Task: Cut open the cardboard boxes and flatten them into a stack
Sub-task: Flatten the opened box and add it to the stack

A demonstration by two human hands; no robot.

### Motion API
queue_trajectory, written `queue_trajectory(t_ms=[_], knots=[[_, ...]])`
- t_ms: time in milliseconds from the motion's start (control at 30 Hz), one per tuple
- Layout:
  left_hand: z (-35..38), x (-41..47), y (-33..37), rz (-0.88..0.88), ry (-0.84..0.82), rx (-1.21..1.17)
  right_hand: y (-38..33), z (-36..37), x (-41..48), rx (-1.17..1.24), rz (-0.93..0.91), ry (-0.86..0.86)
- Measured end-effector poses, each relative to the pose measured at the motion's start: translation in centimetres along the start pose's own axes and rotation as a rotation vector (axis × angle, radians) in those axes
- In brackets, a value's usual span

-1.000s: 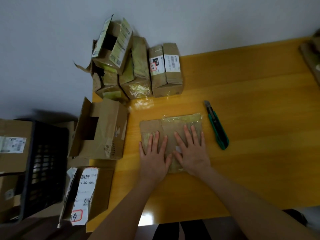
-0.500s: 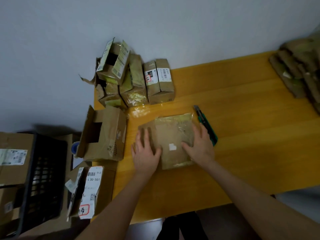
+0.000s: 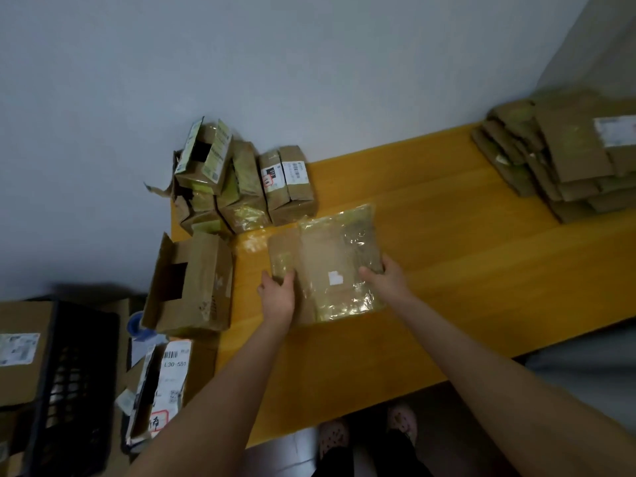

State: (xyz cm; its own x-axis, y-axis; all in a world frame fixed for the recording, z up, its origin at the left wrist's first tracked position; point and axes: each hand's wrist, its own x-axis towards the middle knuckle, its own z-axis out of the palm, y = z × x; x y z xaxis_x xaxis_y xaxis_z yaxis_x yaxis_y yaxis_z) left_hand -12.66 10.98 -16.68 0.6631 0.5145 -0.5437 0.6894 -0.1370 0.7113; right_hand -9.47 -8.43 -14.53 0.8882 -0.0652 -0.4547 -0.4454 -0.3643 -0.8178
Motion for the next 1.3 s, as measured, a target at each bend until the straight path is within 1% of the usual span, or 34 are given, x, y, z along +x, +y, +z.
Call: queue_trajectory(t_ms=[67,133,200,300,400,567,700,900,1133,1300], knots=[[1.2,-0.5,1.6,0.047,-0.043,-0.064,-0.8,-2.4,0.3,0.006,-0.022,0.028],[2.6,-1.2,3.4,0.081,-0.066,-0.079,-1.2,-4.8,0.7,0.012,-0.06,0.056],[4.4,-2.0,5.2,0.102,-0.071,-0.059,-1.3,-7.5,1.2,0.028,-0.092,0.089],[8.0,-3.4,7.9,0.163,-0.086,-0.01,-0.7,-12.2,2.5,-0.029,-0.12,0.134],[12.4,-5.3,11.2,0.2,-0.078,0.038,0.0,-17.5,4.4,-0.095,-0.082,0.179],[20.6,-9.3,16.0,0.245,-0.035,0.094,0.4,-27.0,6.9,-0.167,-0.049,0.173],[26.9,-12.2,19.6,0.256,-0.057,0.03,0.6,-34.0,8.7,-0.317,-0.031,0.256],[33.7,-13.5,26.2,0.348,-0.083,0.049,-0.9,-41.9,12.9,-0.307,-0.052,0.319],[40.6,-12.7,33.4,0.474,-0.219,0.072,-3.6,-48.9,18.0,-0.329,-0.074,0.433],[45.9,-12.0,37.9,0.482,-0.319,0.116,-5.1,-53.7,22.5,-0.412,-0.054,0.465]])
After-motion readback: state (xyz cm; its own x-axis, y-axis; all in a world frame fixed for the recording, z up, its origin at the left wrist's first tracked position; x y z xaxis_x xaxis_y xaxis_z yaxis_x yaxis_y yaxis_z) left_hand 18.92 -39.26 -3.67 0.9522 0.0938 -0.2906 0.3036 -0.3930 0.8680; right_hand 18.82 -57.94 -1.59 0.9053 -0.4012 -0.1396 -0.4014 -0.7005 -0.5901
